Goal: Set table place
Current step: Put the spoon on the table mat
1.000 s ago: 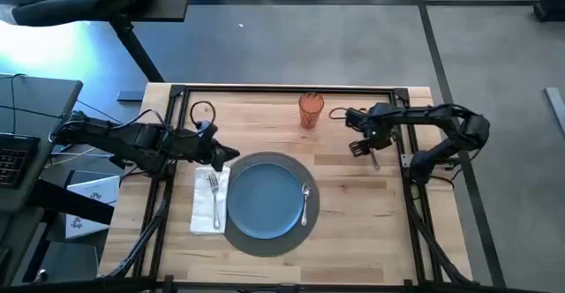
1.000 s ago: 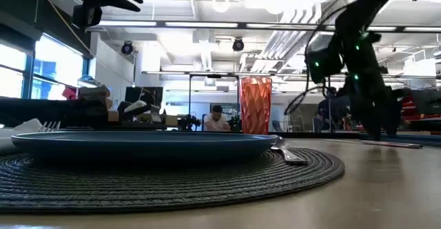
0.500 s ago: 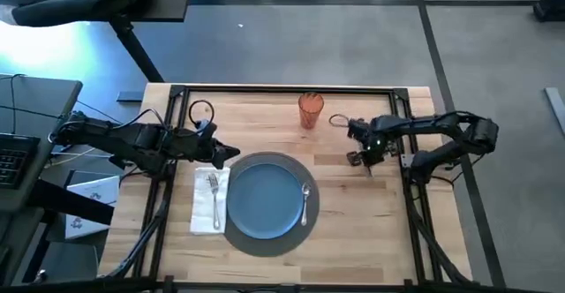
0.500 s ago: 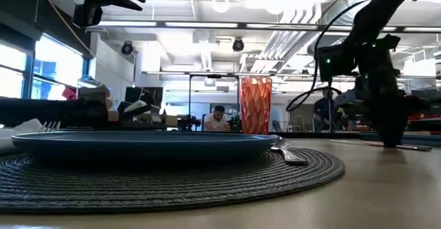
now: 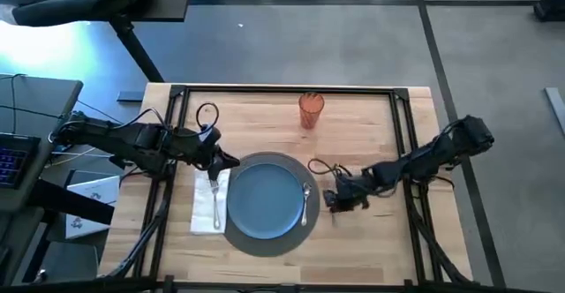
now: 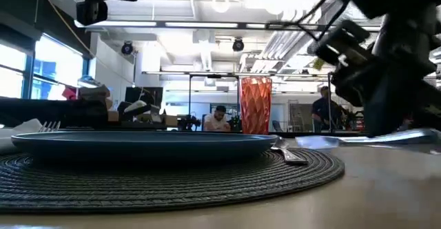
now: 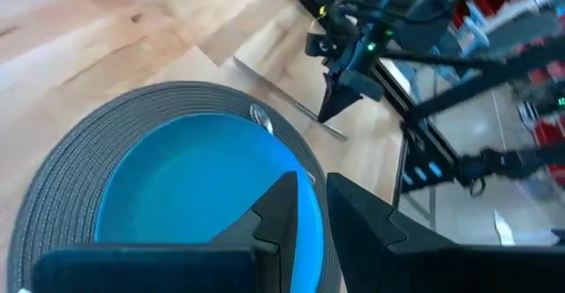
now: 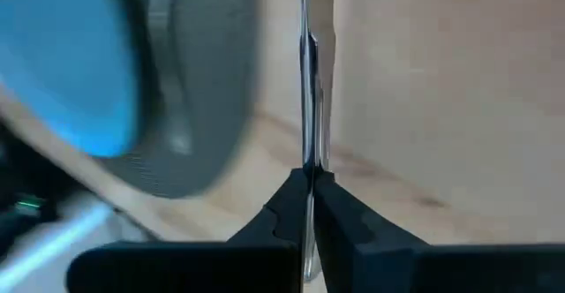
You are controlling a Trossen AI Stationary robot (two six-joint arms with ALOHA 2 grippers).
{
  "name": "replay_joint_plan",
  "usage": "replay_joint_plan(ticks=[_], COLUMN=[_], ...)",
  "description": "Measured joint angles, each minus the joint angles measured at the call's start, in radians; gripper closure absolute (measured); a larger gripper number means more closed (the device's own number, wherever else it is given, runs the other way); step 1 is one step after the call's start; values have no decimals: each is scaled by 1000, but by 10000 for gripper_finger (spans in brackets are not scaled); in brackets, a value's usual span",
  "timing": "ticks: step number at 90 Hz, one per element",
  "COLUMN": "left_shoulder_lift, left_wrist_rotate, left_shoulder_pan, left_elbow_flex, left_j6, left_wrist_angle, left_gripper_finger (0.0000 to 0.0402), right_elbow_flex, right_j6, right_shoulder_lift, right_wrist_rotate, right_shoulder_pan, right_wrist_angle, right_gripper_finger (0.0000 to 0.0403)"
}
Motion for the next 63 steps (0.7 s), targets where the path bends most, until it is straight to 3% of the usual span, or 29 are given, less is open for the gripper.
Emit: replay_joint_plan(ticks=[7, 28, 42, 63], left_shoulder_lift=[0, 0, 0, 0], left_wrist_rotate=[28, 78, 89, 89], left_shoulder_pan=[0, 0, 0, 0], left_elbow_flex=[0, 0, 0, 0], left_j6=[24, 74, 79, 74], left_wrist_angle=[0, -1, -2, -1], left_gripper_finger=[351, 351, 351, 351], right_elbow_flex=[36, 223, 345, 441], right_j6=[23, -62, -41, -133], right_shoulder_lift=[41, 207, 280, 274], right_wrist_rotate=[41, 8, 9, 9], right_shoulder_pan=[34, 40, 29, 2], right_wrist_angle=[30, 7, -165, -376], right_gripper_finger=[402, 402, 403, 384])
